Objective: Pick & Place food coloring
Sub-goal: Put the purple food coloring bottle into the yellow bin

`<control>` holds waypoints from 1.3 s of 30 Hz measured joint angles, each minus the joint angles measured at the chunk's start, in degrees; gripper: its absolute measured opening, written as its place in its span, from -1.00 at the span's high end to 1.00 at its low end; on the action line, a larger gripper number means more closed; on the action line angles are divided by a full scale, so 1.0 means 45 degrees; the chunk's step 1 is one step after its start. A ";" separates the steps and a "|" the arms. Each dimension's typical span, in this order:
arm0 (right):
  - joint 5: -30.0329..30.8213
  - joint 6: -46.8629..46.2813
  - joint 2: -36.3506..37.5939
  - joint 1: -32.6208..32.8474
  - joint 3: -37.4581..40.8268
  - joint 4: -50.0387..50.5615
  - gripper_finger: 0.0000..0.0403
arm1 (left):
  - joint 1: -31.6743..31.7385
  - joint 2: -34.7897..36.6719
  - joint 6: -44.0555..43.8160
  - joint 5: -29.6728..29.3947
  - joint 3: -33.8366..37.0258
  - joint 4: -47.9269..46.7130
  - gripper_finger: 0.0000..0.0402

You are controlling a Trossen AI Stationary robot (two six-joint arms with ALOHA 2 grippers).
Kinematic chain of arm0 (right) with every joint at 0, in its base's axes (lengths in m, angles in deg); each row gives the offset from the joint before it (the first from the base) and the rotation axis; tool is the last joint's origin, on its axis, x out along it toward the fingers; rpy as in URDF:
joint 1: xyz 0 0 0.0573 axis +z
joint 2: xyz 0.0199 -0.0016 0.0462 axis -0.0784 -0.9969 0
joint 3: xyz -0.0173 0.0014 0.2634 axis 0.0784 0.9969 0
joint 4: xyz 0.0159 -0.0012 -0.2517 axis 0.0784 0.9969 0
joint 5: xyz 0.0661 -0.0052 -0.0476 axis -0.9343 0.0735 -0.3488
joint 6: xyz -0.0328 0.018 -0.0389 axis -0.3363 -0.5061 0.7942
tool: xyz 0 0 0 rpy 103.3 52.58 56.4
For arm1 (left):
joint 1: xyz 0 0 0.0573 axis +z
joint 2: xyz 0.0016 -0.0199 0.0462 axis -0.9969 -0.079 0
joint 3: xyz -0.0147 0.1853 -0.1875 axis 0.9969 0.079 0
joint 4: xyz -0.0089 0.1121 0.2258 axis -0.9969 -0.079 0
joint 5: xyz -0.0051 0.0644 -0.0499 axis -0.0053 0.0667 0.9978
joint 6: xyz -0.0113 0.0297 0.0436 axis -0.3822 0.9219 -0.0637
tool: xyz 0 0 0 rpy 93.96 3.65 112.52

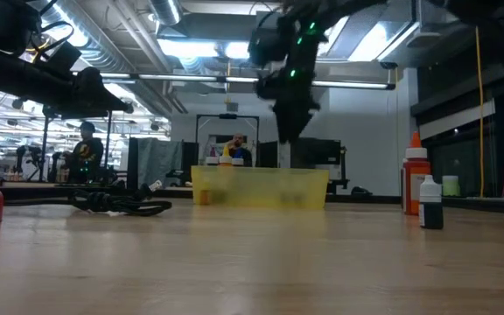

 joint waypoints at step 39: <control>-0.0885 -1.3590 0.5281 1.0795 0.6205 0.1514 -0.42 | -0.0001 0.0004 0.0000 0.0004 0.0000 0.0005 -0.82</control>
